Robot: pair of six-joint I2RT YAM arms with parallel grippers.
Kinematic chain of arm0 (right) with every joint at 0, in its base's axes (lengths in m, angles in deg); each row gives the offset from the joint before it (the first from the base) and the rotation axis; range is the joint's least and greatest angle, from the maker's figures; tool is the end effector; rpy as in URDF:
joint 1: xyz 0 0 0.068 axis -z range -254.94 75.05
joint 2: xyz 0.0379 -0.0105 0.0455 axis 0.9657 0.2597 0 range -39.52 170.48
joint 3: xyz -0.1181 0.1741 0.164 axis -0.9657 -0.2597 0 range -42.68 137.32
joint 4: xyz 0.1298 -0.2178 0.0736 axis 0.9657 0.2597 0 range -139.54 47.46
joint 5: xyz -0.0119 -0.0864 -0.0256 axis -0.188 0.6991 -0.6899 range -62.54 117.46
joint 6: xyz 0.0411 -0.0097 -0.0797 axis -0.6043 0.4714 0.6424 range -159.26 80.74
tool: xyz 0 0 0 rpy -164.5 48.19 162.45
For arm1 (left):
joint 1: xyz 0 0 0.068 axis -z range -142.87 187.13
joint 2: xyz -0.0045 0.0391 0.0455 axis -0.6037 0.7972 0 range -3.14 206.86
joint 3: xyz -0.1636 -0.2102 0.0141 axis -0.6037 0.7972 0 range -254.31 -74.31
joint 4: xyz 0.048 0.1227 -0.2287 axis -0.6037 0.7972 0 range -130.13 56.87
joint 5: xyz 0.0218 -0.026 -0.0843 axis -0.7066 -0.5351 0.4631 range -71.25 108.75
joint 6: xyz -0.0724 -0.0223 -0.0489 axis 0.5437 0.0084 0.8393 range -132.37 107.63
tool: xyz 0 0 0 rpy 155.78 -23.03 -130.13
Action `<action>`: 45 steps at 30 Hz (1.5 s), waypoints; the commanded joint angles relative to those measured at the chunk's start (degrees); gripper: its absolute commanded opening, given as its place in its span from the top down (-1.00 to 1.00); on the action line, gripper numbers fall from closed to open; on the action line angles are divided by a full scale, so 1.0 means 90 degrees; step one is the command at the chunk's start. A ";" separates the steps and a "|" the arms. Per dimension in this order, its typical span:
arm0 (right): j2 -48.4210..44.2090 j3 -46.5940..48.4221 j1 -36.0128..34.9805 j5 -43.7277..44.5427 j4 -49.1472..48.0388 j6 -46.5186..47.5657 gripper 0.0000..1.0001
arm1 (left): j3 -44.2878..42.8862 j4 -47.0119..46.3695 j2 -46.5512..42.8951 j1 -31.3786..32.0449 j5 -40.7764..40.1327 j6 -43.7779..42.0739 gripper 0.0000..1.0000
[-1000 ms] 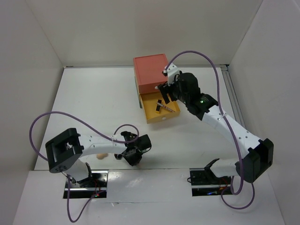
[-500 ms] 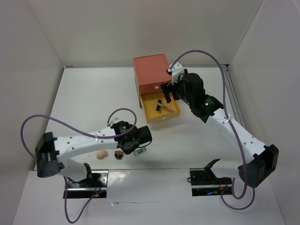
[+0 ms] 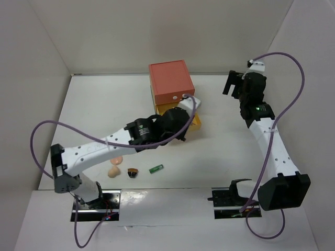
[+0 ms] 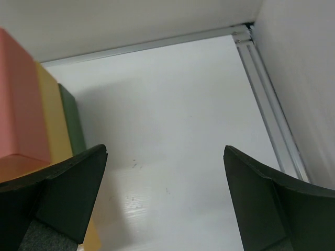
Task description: Organize the makeup
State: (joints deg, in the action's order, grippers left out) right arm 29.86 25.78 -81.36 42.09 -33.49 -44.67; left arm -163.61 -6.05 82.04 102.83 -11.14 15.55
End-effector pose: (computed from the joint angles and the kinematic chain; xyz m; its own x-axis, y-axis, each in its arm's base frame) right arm 0.3235 0.0158 0.3664 -0.2764 0.0607 -0.9591 0.1588 0.9872 0.0167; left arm 0.1872 -0.3167 0.3761 -0.4684 0.0508 -0.8821 0.4448 0.8761 -0.1857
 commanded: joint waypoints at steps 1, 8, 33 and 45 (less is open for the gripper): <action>-0.0004 0.0216 0.0486 -0.0199 0.0160 -0.0512 -1.00 | -0.0702 -0.0829 0.0641 -0.0199 0.1218 -0.2827 1.00; -0.0248 -0.0059 0.0898 -0.0435 0.0160 -0.0571 -1.00 | -0.1814 -0.0351 0.1813 -0.1584 0.3114 -0.3502 1.00; 0.0084 -0.0127 0.0898 -0.0425 0.0081 -0.0297 -1.00 | -0.2793 0.0763 0.3533 -0.2299 0.3145 -0.3679 0.59; 0.0084 -0.0001 0.0898 -0.0718 0.0227 -0.0297 -1.00 | -0.2598 0.0822 0.3016 -0.2436 0.3554 -0.3249 -0.66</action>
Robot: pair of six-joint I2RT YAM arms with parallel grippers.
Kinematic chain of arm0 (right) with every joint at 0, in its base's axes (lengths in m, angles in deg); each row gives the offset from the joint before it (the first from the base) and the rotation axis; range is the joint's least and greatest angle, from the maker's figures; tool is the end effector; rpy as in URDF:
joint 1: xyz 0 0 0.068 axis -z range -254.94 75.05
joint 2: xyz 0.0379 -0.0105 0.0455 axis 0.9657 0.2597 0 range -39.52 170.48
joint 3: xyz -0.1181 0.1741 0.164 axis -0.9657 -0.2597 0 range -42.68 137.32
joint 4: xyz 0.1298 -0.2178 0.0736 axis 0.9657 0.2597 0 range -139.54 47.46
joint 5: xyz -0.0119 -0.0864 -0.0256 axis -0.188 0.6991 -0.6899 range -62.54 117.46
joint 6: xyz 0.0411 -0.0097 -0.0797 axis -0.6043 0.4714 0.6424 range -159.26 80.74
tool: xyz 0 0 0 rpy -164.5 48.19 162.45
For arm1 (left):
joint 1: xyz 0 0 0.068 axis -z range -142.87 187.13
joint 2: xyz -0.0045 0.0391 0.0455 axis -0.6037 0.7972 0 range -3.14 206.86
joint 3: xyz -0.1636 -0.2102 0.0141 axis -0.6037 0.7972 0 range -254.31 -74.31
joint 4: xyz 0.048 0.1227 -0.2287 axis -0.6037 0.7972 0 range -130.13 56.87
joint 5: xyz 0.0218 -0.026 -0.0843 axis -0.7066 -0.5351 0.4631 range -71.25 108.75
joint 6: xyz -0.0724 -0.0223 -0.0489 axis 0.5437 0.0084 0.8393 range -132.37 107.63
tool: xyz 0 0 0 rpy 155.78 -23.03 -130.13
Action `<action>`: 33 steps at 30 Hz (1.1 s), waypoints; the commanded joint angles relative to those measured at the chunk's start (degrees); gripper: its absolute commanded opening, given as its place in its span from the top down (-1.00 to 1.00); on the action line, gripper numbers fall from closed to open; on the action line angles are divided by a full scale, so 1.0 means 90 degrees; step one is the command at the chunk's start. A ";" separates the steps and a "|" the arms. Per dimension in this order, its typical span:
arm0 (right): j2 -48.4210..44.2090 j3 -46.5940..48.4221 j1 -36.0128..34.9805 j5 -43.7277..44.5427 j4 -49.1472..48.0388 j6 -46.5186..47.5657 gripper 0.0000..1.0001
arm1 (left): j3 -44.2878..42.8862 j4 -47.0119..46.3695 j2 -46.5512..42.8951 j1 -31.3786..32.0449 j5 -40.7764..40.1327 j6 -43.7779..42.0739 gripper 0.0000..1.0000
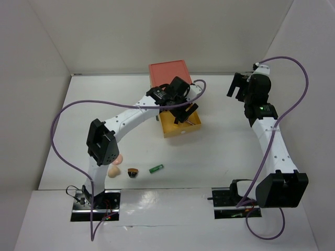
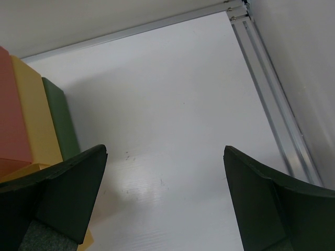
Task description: Organize the makeup
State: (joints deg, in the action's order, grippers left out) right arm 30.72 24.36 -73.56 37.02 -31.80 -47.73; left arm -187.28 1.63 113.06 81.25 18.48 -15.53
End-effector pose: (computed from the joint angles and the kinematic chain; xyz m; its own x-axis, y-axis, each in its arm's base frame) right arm 0.3264 -0.0214 0.3473 -0.3271 0.1532 -0.9325 0.2296 0.9701 0.0788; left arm 0.3548 -0.3434 0.2815 -0.4686 0.5311 -0.7059 0.7206 0.6921 0.0423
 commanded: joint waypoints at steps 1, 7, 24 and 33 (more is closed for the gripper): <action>-0.0011 0.0158 0.0031 -0.0212 0.0041 0.0043 -1.00 | 0.0032 -0.0030 -0.0508 -0.0039 0.0265 0.0272 -0.66; -0.0225 0.0216 -0.0056 -0.0994 0.0118 0.0053 -1.00 | 0.0490 -0.0342 -0.1618 -0.0039 0.0724 0.0741 -0.88; -0.0373 -0.0378 -0.3776 0.0578 0.1984 -0.0347 -0.50 | 0.1186 -0.0216 -0.1858 -0.2323 0.0146 0.4120 -0.99; -0.0246 -0.1356 -0.4519 0.0178 0.1604 -0.0465 -0.48 | 0.1048 -0.0889 -0.1368 -0.2441 0.0527 0.4628 -0.87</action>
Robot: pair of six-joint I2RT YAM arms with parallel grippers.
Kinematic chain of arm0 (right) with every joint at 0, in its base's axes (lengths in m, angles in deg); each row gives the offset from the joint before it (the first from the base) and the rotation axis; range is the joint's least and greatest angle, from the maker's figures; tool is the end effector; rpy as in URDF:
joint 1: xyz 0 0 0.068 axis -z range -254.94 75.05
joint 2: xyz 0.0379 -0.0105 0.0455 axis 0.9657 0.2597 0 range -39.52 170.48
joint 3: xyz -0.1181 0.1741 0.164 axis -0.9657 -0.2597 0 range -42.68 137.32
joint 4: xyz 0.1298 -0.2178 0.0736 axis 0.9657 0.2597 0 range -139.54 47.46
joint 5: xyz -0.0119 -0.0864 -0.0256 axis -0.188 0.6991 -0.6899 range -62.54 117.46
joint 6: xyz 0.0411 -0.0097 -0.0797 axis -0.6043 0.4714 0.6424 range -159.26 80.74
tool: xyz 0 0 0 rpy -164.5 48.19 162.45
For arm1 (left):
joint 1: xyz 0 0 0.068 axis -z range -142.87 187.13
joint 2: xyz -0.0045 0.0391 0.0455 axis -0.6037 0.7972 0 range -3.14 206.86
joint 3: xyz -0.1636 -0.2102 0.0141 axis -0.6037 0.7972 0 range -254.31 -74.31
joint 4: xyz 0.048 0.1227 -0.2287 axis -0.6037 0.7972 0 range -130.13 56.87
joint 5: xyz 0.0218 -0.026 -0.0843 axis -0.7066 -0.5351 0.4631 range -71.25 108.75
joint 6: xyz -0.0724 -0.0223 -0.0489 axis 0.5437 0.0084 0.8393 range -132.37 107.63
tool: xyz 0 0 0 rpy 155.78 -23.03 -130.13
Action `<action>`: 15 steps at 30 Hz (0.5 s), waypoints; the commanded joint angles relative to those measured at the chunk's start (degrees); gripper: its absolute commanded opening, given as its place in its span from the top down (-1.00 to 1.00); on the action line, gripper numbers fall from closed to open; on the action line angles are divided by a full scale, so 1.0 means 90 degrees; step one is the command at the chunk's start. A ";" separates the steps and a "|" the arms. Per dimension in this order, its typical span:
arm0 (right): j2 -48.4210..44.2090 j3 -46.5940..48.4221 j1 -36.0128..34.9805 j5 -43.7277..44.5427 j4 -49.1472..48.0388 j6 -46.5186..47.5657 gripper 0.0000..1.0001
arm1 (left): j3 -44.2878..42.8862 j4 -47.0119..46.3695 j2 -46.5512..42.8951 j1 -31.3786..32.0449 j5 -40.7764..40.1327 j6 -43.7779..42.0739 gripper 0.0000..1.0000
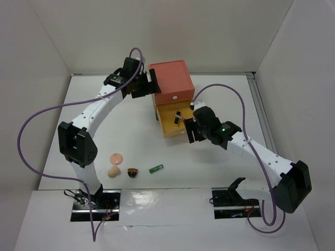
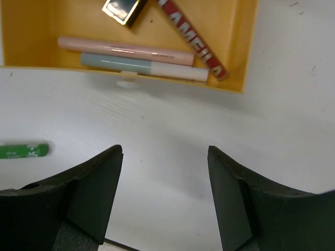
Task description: Organize the makeup
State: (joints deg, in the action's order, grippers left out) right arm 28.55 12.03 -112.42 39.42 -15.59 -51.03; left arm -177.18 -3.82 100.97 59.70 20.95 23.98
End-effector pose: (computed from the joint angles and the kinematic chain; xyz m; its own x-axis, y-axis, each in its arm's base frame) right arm 0.2342 0.1584 0.2414 -0.6698 -0.2620 -0.6948 -0.3545 0.9350 -0.0109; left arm 0.4183 -0.1771 0.3239 -0.6972 -0.3517 -0.6247 -0.0022 0.8724 -0.4887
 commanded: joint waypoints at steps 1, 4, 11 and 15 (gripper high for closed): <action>-0.0005 0.0014 -0.0347 -0.0089 -0.0199 -0.0098 -0.45 | -0.0074 -0.0285 -0.0025 -0.0114 0.0312 0.0237 -0.87; 0.0132 -0.0045 -0.0533 -0.0011 -0.0344 -0.0098 -0.45 | -0.0074 -0.0363 -0.0025 -0.0115 0.0313 0.0237 -0.85; 0.0716 -0.0103 -0.0729 -0.0099 -0.1262 -0.0021 -0.38 | -0.0142 -0.0363 0.0385 -0.0232 0.0537 0.0237 -0.75; 0.1487 0.0394 -0.0729 0.0124 -0.1400 0.0068 -0.34 | -0.0142 -0.0441 0.0638 -0.0232 0.0674 0.0296 -0.58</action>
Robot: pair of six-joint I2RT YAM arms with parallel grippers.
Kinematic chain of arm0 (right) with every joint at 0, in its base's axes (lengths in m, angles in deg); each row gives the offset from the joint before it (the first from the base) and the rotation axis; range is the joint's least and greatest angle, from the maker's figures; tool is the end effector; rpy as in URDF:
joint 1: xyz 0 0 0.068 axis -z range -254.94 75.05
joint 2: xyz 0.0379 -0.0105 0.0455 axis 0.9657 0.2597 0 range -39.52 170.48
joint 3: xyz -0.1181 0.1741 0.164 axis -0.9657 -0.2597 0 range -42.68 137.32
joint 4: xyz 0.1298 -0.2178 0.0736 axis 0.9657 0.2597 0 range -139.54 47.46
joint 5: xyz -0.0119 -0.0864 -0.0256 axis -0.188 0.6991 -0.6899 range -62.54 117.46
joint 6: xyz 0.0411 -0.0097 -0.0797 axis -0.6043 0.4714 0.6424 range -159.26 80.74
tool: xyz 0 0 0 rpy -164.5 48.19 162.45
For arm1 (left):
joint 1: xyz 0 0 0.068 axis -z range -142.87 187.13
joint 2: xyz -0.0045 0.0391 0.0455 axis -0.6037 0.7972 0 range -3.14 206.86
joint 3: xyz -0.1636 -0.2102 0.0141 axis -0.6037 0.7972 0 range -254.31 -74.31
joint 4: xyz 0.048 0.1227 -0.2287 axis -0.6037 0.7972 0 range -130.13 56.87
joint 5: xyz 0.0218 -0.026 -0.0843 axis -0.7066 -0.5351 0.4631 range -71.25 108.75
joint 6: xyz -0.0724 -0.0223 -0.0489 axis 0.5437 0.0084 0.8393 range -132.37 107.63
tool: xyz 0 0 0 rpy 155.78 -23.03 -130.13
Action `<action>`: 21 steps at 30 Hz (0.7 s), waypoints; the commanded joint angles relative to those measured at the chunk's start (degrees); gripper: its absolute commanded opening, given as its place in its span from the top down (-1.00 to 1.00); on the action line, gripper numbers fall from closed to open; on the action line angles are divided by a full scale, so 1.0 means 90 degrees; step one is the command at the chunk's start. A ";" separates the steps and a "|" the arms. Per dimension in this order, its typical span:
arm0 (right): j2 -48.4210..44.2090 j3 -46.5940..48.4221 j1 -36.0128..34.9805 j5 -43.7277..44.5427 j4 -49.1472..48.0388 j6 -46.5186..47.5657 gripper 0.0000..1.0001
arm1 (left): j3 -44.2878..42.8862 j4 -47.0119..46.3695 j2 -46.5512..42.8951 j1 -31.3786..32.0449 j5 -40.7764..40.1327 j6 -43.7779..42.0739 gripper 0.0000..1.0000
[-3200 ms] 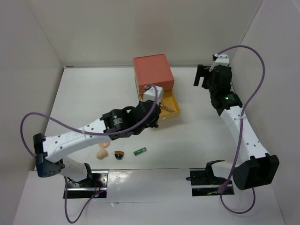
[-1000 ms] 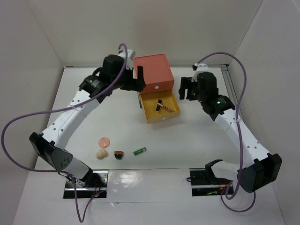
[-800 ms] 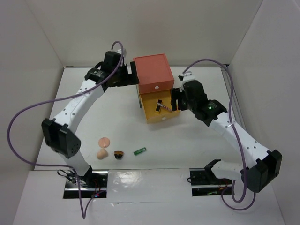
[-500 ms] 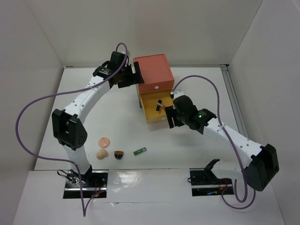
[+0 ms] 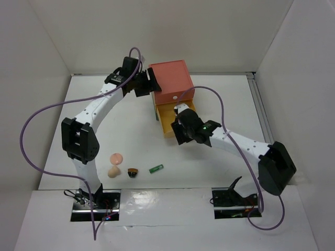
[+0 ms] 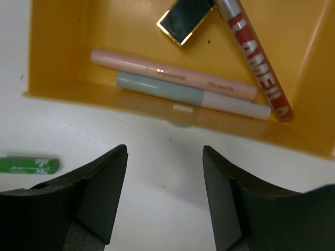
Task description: Organize the makeup
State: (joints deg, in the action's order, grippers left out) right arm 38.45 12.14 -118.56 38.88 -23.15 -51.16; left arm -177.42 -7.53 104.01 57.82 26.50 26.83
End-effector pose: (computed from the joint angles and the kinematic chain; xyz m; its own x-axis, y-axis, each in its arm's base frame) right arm 0.2406 0.2070 0.2070 -0.6593 -0.3490 -0.6660 -0.4570 0.8894 -0.0137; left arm 0.4365 -0.1764 0.3104 -0.7178 -0.3984 -0.5709 -0.0033 0.8220 -0.5695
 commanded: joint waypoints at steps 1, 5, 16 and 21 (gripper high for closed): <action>0.0486 0.0537 -0.0046 0.0254 -0.0637 0.0140 -0.30 | -0.0038 -0.0028 0.0301 -0.0023 0.0115 -0.0020 -0.52; 0.0808 0.0782 -0.0046 0.0576 -0.0822 0.0141 -0.11 | 0.0206 -0.0028 0.0233 0.0045 -0.0069 -0.0020 -0.38; 0.0955 0.0344 -0.0105 0.1972 -0.3252 -0.0494 1.00 | 0.0422 -0.0028 0.0222 0.0104 -0.0129 -0.0078 -0.28; 0.1404 0.0120 0.0032 0.2480 -0.4667 -0.0562 1.00 | 0.0363 0.0030 0.0282 0.0162 -0.0128 -0.0078 -0.23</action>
State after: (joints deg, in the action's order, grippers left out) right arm 48.94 14.22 -118.78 55.66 -51.56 -54.92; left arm -175.65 -12.14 103.95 58.50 27.86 27.15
